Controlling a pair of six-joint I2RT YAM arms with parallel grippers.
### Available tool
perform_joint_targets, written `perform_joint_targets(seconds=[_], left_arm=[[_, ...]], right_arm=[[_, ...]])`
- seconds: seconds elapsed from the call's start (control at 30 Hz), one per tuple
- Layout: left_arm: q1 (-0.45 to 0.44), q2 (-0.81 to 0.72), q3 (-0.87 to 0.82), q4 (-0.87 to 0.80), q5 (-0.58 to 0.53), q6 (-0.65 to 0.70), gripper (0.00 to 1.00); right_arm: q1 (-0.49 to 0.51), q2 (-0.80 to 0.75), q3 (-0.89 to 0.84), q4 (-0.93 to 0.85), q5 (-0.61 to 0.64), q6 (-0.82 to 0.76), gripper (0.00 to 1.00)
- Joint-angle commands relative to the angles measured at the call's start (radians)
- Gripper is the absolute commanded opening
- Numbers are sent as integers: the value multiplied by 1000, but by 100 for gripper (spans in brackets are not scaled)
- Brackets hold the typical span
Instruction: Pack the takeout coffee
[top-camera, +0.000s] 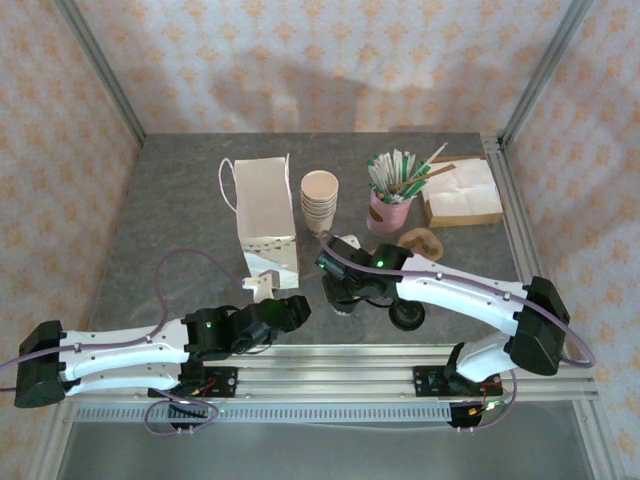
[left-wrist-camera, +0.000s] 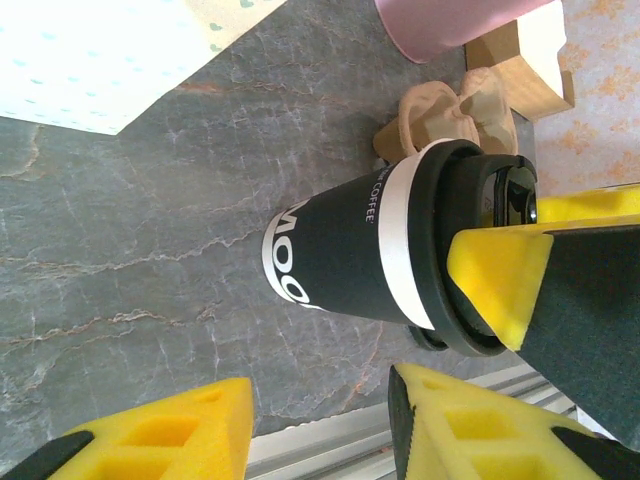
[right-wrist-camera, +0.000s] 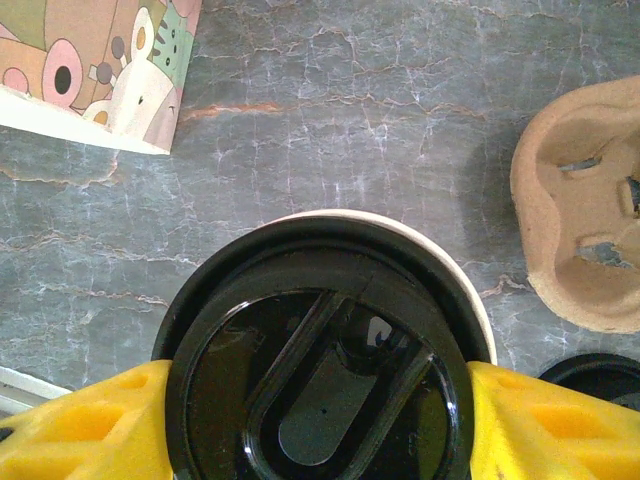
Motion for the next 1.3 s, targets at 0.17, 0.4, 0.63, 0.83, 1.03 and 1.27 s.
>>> perform_joint_targets(seconds=[0.17, 0.4, 0.63, 0.83, 1.03, 1.27], left_arm=[[-5, 9, -11, -6, -50, -16, 41], [-6, 11, -12, -8, -51, -17, 41], [-5, 12, -13, -8, -53, -16, 41], [-5, 14, -14, -13, -55, -17, 42], [-5, 15, -15, -17, -60, -20, 42], [-5, 38, -12, -1, -58, -21, 42]], right_arm=[[18, 23, 16, -82, 55, 13, 65], [22, 32, 64, -122, 86, 11, 65], [28, 27, 66, -131, 100, 10, 65], [27, 32, 27, -104, 78, 20, 65], [28, -2, -49, -88, 58, 65, 65], [27, -92, -170, -45, 46, 132, 65]])
